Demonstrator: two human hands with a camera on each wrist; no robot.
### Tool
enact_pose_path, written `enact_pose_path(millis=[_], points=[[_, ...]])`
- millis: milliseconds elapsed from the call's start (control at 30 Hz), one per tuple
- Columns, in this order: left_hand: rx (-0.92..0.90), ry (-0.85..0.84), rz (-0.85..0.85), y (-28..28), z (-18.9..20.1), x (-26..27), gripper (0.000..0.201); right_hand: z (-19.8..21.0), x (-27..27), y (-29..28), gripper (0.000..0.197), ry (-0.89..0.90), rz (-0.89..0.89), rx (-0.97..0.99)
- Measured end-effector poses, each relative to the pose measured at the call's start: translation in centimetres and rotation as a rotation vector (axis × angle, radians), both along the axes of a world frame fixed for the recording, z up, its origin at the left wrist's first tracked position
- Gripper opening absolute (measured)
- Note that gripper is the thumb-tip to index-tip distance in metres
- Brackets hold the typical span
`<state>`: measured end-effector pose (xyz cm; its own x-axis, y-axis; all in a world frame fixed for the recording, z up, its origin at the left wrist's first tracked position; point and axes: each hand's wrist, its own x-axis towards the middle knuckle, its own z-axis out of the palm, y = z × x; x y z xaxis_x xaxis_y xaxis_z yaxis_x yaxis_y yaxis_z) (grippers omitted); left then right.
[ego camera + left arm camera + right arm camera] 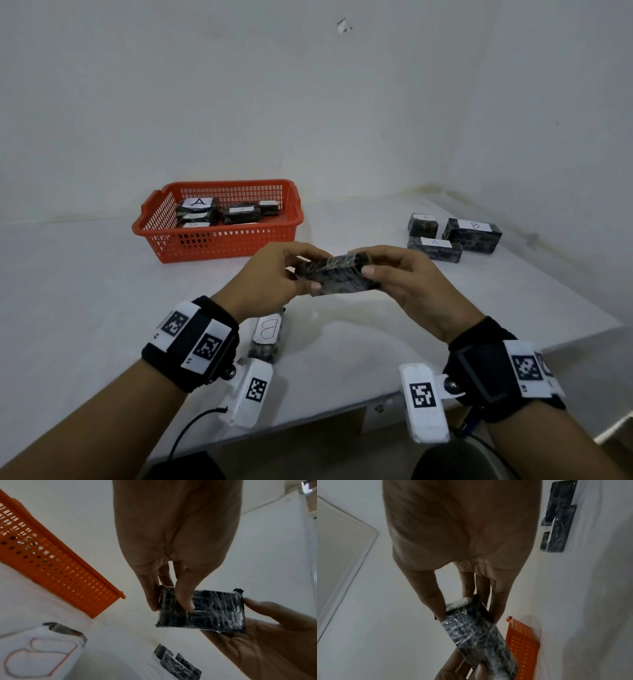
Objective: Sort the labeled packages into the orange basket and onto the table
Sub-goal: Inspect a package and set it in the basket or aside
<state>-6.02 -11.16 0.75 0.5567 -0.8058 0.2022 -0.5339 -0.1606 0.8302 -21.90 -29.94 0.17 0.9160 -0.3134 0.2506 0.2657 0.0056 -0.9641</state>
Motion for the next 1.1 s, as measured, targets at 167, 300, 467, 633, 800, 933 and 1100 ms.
enact_pose_path(millis=[167,300,467,633,800,933,1100], points=[[-0.114,0.096,0.019,-0.3,-0.1,-0.5,0.041,-0.2,0.2,0.3,0.029,0.028,0.037,0.114],[-0.199,0.127,0.028,-0.7,-0.3,-0.6,0.04,-0.3,0.5,1.0,0.043,0.173,0.071,0.137],[-0.245,0.126,0.032,-0.8,-0.5,-0.4,0.04,-0.1,0.8,1.2,0.066,0.187,0.062,0.091],[-0.24,0.109,0.015,-0.4,-0.4,-0.5,0.04,-0.3,1.1,1.5,0.071,0.129,0.057,0.1],[-0.086,0.254,-0.136,0.5,-0.9,-0.9,0.104,-0.1,1.0,1.4,0.049,0.13,0.001,0.082],[-0.166,0.31,-0.08,0.2,-1.2,-1.9,0.071,-0.2,0.9,1.8,0.055,0.168,0.017,0.071],[-0.164,0.329,-0.103,0.2,-0.7,-2.5,0.049,-0.2,1.1,2.0,0.07,0.153,-0.031,0.059]])
